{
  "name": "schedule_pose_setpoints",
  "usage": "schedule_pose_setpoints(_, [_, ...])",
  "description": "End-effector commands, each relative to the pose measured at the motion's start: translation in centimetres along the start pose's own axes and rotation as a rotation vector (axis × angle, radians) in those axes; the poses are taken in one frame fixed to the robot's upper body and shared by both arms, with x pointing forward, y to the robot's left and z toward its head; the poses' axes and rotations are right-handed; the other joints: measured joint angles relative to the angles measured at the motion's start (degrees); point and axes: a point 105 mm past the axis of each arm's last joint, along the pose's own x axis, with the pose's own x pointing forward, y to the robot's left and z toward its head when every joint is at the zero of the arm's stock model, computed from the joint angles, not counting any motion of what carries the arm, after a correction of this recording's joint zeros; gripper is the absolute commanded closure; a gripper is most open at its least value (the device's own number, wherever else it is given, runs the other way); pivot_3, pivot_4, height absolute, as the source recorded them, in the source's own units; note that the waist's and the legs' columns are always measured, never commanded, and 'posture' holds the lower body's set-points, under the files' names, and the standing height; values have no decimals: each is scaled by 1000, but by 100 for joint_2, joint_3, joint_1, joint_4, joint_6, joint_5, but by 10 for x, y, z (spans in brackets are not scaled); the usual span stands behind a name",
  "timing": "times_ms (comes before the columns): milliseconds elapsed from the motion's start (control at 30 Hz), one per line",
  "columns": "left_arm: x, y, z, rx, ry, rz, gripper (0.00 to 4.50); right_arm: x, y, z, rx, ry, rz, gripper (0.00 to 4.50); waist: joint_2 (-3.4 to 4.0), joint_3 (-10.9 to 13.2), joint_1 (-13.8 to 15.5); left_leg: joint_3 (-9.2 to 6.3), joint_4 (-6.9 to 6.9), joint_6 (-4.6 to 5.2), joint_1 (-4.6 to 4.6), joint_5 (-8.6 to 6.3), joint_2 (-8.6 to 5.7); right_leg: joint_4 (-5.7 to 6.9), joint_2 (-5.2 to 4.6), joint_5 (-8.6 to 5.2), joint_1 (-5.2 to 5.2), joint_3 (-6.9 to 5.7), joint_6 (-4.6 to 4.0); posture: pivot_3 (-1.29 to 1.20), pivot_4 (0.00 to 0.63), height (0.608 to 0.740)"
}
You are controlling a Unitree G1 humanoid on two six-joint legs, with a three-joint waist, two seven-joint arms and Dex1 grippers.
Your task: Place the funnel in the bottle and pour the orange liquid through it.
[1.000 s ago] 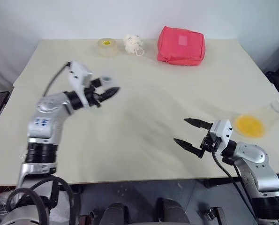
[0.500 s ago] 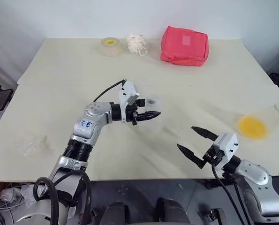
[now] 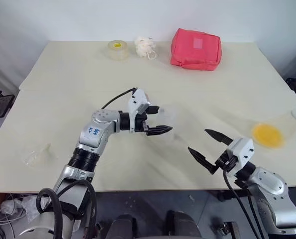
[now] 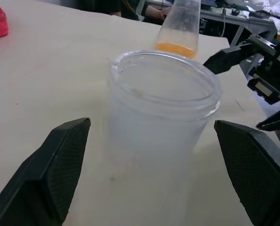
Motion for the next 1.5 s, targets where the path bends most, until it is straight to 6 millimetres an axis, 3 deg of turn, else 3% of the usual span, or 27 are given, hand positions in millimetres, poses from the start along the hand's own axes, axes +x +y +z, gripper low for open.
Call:
schedule_pose_setpoints(33, [-19, 9, 30, 60, -44, 57, 15, 0, -4, 7, -26, -30, -13, 0, 1, 1, -6, -1, 0, 0, 0, 0, 0, -1, 0, 0, 0, 0, 0, 0, 150, 740])
schedule_pose_setpoints(200, [-61, 31, 46, 67, -13, 188, 15, -7, 3, 2, 9, 17, 93, 0, 3, 2, -19, -2, -2, 0, 2, 0, 3, 1, 2, 0, -2, 0, 0, 0, 150, 740])
schedule_pose_setpoints(300, [-98, 48, 66, 108, -55, 342, 15, -11, 8, 1, 21, 47, 203, 0, 1, 6, -8, -4, -1, 1, 1, -1, 1, 2, -1, 0, -1, 1, 0, 0, 150, 740])
schedule_pose_setpoints(400, [-132, 51, 66, 114, -52, 469, 15, -7, 6, 5, 31, 35, 262, 0, -5, 9, -15, -8, 2, 1, 1, -1, 2, 1, 0, 0, 1, 0, 0, 0, 150, 740])
schedule_pose_setpoints(533, [-178, 29, 43, 109, -33, 628, 15, -1, 6, 11, 60, 9, 362, 0, 12, 15, -103, -12, -8, 0, 13, -1, 16, 9, -5, 0, 0, 6, 0, 0, 150, 740])
schedule_pose_setpoints(700, [-234, -13, 17, 93, -71, 874, 15, 6, 5, 12, 86, 9, 459, 0, -8, 28, -131, -30, -1, 1, 3, -3, 26, 6, -8, 0, 2, 4, 0, 0, 150, 740])
schedule_pose_setpoints(900, [-286, -76, -14, 42, -97, 1143, 15, 16, 9, 13, 131, 4, 555, 0, -9, 29, -86, -48, 6, 5, 3, -6, 23, -7, -22, 0, 18, 16, 0, 0, 150, 740])
schedule_pose_setpoints(1067, [-316, -124, -36, -58, -132, 1315, 15, 19, 10, 17, 153, -22, 627, 0, -11, 30, -9, -57, 10, 8, 1, -10, 24, -17, -27, 0, 26, 35, -1, 0, 150, 740])
schedule_pose_setpoints(1267, [-344, -146, -53, -88, -107, 1492, 15, 19, 12, 16, 158, -34, 673, 0, -10, 30, -8, -65, 13, 15, 6, -16, 20, -53, -27, -4, 42, 54, -8, 0, 150, 740])
schedule_pose_setpoints(1500, [-352, -130, -62, -120, -131, 1576, 15, 21, 13, 10, 167, -43, 680, 0, -9, 30, -31, -54, 8, 15, 5, -17, 22, -46, -22, -4, 36, 62, -8, 0, 150, 740])
